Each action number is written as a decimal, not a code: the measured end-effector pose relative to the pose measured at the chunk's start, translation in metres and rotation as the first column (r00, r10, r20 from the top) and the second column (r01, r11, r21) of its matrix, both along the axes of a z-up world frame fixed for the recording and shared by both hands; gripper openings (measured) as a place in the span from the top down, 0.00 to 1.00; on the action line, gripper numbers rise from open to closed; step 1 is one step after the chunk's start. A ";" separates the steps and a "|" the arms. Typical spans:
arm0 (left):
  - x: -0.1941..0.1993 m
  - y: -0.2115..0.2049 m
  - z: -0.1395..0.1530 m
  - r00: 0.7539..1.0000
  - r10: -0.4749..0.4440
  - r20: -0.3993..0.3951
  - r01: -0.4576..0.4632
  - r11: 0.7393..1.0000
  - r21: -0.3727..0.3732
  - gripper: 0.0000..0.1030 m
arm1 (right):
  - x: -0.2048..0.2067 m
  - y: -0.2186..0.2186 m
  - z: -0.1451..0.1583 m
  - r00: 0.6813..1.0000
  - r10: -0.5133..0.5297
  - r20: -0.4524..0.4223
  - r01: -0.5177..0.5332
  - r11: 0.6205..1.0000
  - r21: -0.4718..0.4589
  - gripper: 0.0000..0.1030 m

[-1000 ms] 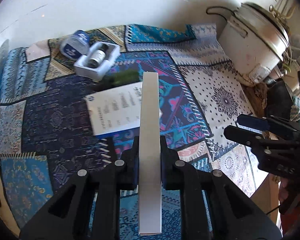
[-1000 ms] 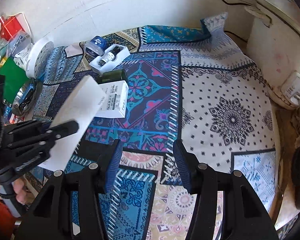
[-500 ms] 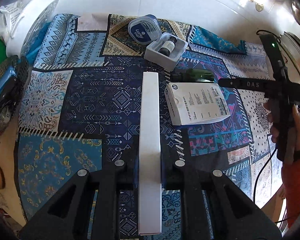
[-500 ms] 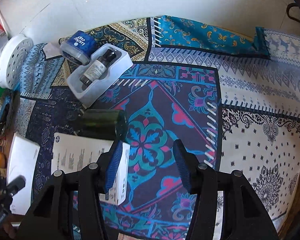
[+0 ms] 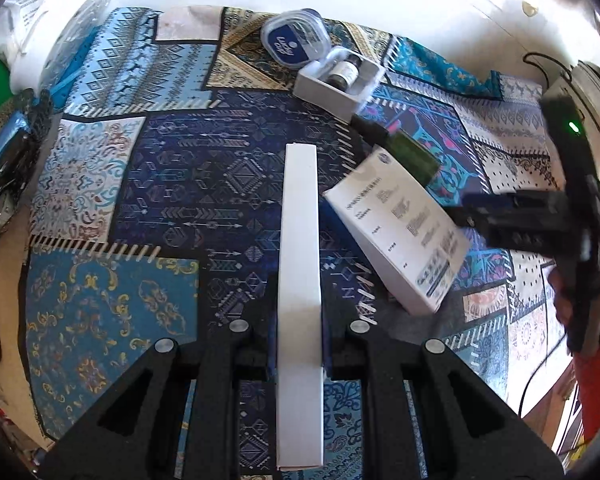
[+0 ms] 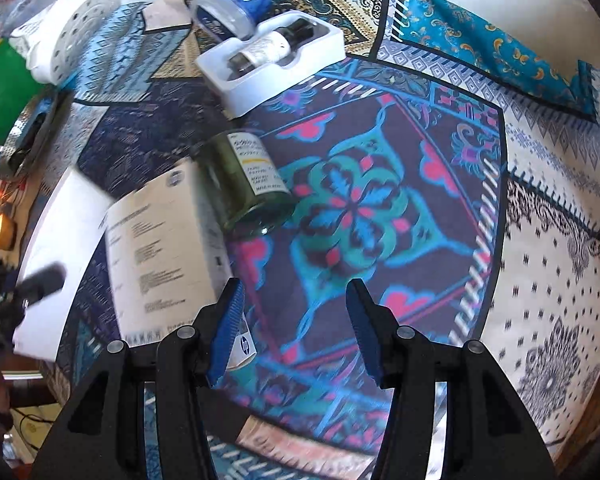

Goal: Collect trash
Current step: 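Grasp the long white box with the left tool while the right tool grasps the HP box, then carry the long white box and HP box down over the floor bin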

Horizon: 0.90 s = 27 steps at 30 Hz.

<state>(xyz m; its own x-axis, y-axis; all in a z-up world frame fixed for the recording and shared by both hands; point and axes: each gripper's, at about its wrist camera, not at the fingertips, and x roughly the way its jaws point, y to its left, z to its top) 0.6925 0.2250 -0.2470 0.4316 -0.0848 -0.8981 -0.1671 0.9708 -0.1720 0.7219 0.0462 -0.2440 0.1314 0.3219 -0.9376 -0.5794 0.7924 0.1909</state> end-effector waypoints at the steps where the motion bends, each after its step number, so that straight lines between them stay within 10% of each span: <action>1: -0.001 0.003 0.002 1.000 0.008 0.004 -0.008 1.000 0.009 0.84 | -0.007 0.000 0.004 1.000 -0.002 0.001 0.002 1.000 0.013 0.52; 9: -0.012 0.024 0.015 0.997 0.072 0.042 -0.073 0.997 0.027 0.85 | -0.044 0.033 0.038 0.999 0.038 0.005 -0.038 0.986 0.159 0.21; 27: -0.037 0.025 0.025 0.997 0.034 0.068 -0.036 0.999 0.015 0.85 | -0.040 0.077 0.005 1.000 -0.007 0.025 0.006 1.000 0.008 0.25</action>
